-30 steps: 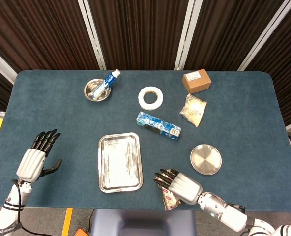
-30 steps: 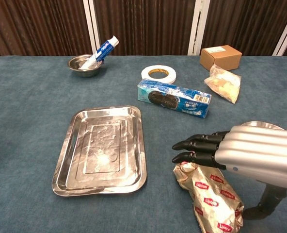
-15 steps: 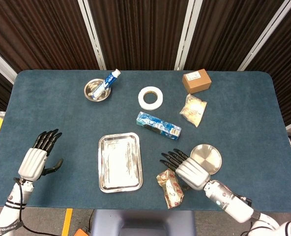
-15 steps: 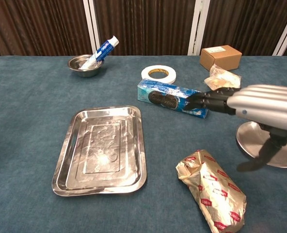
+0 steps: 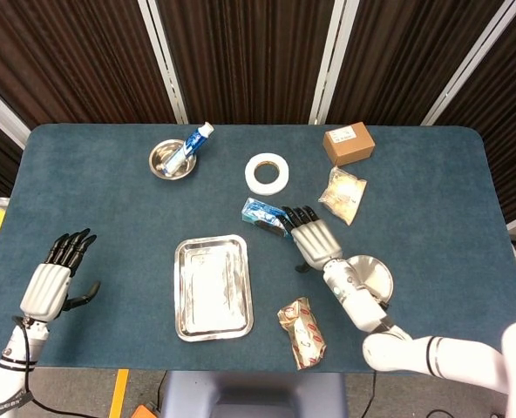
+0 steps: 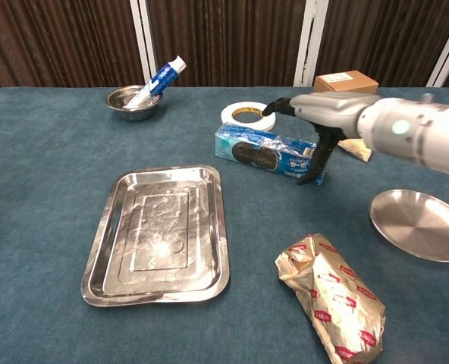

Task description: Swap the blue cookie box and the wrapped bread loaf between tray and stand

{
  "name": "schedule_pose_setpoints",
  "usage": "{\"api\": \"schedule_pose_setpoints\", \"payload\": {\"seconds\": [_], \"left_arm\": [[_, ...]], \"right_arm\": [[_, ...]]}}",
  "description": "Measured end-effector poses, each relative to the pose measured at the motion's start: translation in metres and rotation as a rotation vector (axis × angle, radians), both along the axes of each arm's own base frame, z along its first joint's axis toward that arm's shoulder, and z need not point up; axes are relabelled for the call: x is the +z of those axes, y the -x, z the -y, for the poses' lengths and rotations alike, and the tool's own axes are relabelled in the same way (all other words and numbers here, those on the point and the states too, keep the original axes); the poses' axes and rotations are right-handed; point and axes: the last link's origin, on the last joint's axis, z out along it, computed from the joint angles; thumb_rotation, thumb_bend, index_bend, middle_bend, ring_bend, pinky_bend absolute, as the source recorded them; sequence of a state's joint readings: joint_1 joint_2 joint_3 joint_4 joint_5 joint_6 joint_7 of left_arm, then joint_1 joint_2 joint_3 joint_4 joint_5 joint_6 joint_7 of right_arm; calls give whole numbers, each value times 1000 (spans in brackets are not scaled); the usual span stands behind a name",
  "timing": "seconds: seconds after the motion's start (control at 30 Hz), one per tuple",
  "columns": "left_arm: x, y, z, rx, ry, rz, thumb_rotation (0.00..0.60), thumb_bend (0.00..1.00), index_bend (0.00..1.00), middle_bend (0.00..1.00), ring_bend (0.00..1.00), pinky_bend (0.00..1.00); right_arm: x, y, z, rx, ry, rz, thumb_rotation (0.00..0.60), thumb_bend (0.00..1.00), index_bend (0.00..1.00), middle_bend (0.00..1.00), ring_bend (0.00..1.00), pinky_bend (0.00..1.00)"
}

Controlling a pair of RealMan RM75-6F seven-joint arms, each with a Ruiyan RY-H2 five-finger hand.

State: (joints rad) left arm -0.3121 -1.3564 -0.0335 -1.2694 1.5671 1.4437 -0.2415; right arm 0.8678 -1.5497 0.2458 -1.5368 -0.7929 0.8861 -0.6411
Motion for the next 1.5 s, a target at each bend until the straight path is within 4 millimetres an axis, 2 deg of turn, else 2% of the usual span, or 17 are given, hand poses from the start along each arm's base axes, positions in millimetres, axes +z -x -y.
{"api": "schedule_pose_setpoints", "payload": {"seconds": [0.1,0.23,0.3,0.37,0.43,0.47,0.57,0.67,0.8,0.9,1.03,1.17,1.27,1.37,1.47,1.5], "left_arm": [[2,7,-2,20,1,-13,600,362,0,0,0,0],[5,15,-5,48,3,-20,600,363,0,0,0,0],[8,16,-6,52,-4,-28,600,366,0,0,0,0],[10,17,-6,53,-10,-31,600,367,0,0,0,0],[10,17,-7,56,-12,-31,600,368,0,0,0,0],[10,18,-7,57,-11,-30,600,368,0,0,0,0],[9,19,-8,63,-6,-32,600,368,0,0,0,0],[8,20,-8,67,-3,-40,600,380,0,0,0,0],[9,20,-8,64,-8,-56,600,387,0,0,0,0],[10,18,-7,63,-13,-52,600,387,0,0,0,0],[9,17,-6,64,-17,-49,600,386,0,0,0,0],[9,14,-4,59,-19,-45,600,387,0,0,0,0],[8,10,-2,53,-15,-40,600,386,0,0,0,0],[5,5,0,53,11,-15,600,389,0,0,0,0],[2,-2,3,45,40,-8,600,388,0,0,0,0],[1,-3,3,41,43,-16,600,388,0,0,0,0]], "right_arm": [[-21,-11,19,-47,19,-35,600,66,0,0,0,65],[-40,-21,38,-90,44,-58,600,66,0,0,0,80],[-47,-24,45,-106,49,-65,600,70,0,0,0,144],[-52,-28,50,-111,51,-68,600,89,5,28,0,251],[-56,-30,53,-114,58,-70,600,125,86,131,20,387],[-58,-30,55,-119,61,-72,600,135,124,163,40,425],[-61,-27,58,-132,73,-84,600,178,316,325,236,621],[-63,-23,60,-146,85,-91,600,240,508,452,442,775],[-64,-23,63,-171,99,-49,600,366,702,588,607,929],[-60,-23,66,-156,130,-50,600,403,784,654,682,971],[-51,-25,67,-113,168,-48,600,418,842,699,727,1000],[-37,-27,60,-58,171,-23,600,420,850,708,736,1000],[-20,-24,48,-15,151,-3,600,419,850,708,738,1000],[3,-14,29,20,121,14,600,419,850,708,739,999],[34,11,7,29,96,14,600,419,849,708,739,992],[47,26,-1,25,91,3,600,419,847,708,739,988]]}}
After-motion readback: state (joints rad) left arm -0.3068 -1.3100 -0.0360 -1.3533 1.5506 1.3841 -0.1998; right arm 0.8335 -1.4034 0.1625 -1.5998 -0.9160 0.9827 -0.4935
